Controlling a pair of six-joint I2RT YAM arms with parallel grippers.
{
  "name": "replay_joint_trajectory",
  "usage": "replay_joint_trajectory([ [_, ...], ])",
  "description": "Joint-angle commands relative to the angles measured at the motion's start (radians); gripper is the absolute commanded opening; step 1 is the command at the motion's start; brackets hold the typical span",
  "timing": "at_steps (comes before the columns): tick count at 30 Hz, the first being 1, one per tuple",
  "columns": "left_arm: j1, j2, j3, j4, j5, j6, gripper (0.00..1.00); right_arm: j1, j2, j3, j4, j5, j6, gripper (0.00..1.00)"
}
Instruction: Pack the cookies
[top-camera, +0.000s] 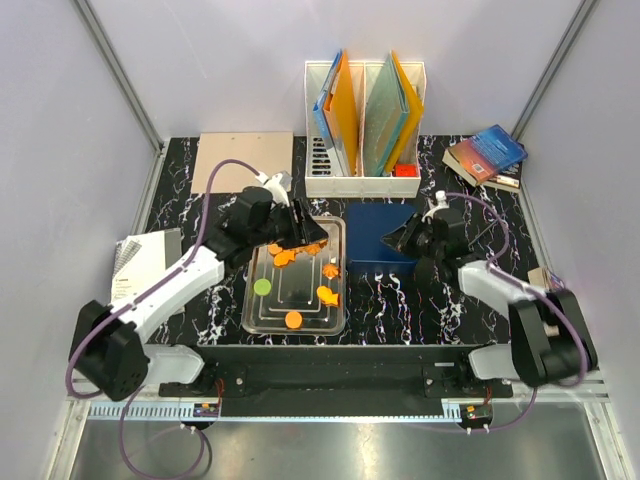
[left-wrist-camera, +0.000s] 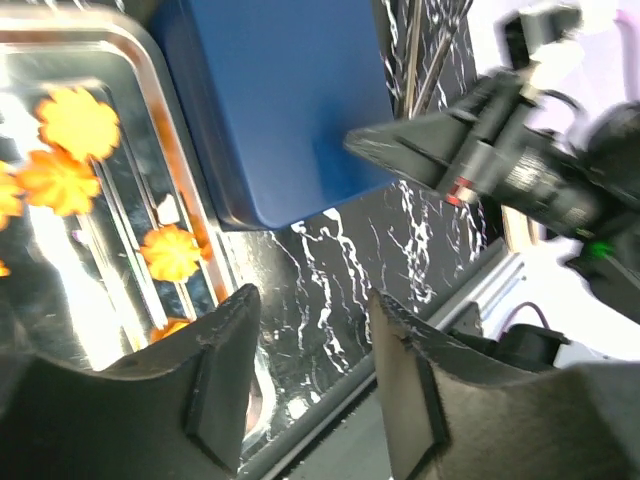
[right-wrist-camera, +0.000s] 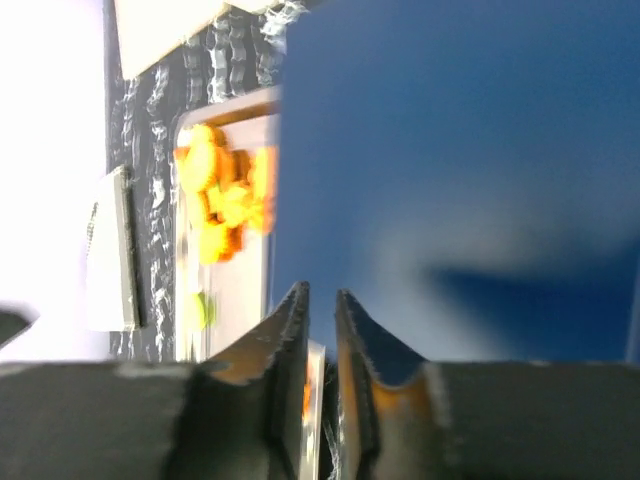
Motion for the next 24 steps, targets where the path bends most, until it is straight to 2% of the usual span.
replay_joint_trajectory([
  [1, -0.002, -0.095, 0.035, -0.092, -0.126, 0.092, 0.54, 0.059, -0.311, 0.094, -0.231, 0.108, -0.148, 0.30],
  [2, -0.002, -0.110, 0.035, -0.113, -0.188, 0.110, 0.58, 0.075, -0.358, 0.112, -0.341, 0.168, -0.205, 0.34],
  [5, -0.002, -0.165, 0.015, -0.202, -0.319, 0.152, 0.62, 0.135, -0.523, 0.148, -0.501, 0.267, -0.274, 0.48],
  [6, 0.000, -0.196, 0.009, -0.219, -0.347, 0.158, 0.63, 0.151, -0.591, 0.136, -0.532, 0.292, -0.283, 0.53],
  [7, -0.002, -0.207, -0.011, -0.250, -0.371, 0.164, 0.63, 0.155, -0.627, 0.122, -0.559, 0.314, -0.291, 0.63],
  [9, -0.002, -0.248, -0.028, -0.281, -0.442, 0.177, 0.67, 0.174, -0.716, 0.075, -0.624, 0.383, -0.303, 0.72],
  [10, -0.002, -0.262, -0.045, -0.310, -0.466, 0.175, 0.70, 0.186, -0.737, 0.059, -0.642, 0.406, -0.302, 0.78],
  [12, 0.000, -0.291, -0.063, -0.330, -0.514, 0.186, 0.89, 0.232, -0.764, 0.044, -0.682, 0.482, -0.288, 0.90],
  [13, 0.000, -0.317, -0.077, -0.350, -0.522, 0.196, 0.91, 0.291, -0.761, 0.048, -0.692, 0.556, -0.284, 0.93],
  [14, -0.002, -0.328, -0.082, -0.363, -0.538, 0.197, 0.91, 0.333, -0.750, 0.065, -0.696, 0.591, -0.281, 0.99],
  [17, 0.000, -0.351, -0.071, -0.426, -0.558, 0.197, 0.92, 0.495, -0.631, 0.135, -0.649, 0.777, -0.322, 1.00],
  [19, 0.000, -0.354, -0.054, -0.463, -0.568, 0.187, 0.92, 0.569, -0.476, 0.200, -0.589, 0.896, -0.374, 1.00],
  [20, 0.000, -0.359, -0.050, -0.468, -0.577, 0.186, 0.93, 0.597, -0.349, 0.297, -0.548, 0.917, -0.432, 1.00],
  [24, 0.004, -0.365, -0.017, -0.517, -0.585, 0.155, 0.94, 0.608, -0.101, 0.581, -0.589, 0.957, -0.518, 1.00],
])
